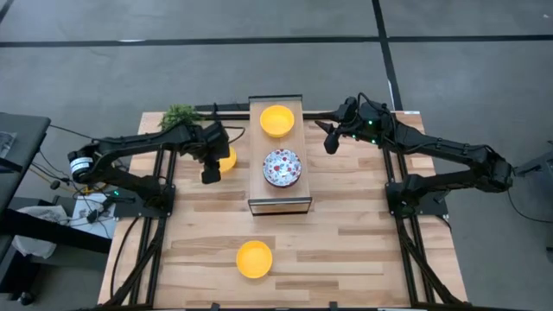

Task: Pick & Place Mini bowls
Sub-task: Stack the yellow bowl on top of the yellow bowl on the shelf

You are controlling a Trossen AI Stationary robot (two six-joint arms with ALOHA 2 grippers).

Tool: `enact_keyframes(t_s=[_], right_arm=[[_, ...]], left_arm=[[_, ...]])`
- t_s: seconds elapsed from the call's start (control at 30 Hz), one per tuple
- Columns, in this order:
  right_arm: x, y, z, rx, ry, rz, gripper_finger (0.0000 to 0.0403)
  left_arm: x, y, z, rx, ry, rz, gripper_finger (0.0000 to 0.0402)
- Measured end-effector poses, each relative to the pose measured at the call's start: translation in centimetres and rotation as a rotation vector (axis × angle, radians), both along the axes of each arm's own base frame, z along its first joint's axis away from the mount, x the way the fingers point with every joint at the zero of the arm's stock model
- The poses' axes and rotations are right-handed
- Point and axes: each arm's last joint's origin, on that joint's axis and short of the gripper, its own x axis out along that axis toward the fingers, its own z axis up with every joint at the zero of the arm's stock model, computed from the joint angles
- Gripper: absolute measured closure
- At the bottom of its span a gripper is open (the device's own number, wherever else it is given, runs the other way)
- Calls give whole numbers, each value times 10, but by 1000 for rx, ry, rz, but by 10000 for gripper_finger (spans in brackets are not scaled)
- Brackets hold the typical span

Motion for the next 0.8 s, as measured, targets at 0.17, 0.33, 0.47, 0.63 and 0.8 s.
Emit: enact_keyframes(t_s=[0.17, 0.33, 0.47, 0.63, 0.8], right_arm=[[0, 0, 0, 0, 0, 0, 278], [0, 0, 0, 0, 0, 0, 278], [0, 0, 0, 0, 0, 0, 278], [0, 0, 0, 0, 0, 0, 278], [0, 0, 0, 0, 0, 0, 278]], left_arm=[[1, 0, -14, 20, -42, -2, 287], [-2, -1, -22, 6, -29, 19, 287], [-3, -3, -25, -49, -44, 12, 287], [-4, -4, -26, -70, -49, 20, 287], [-4, -4, -26, -76, -53, 19, 287]])
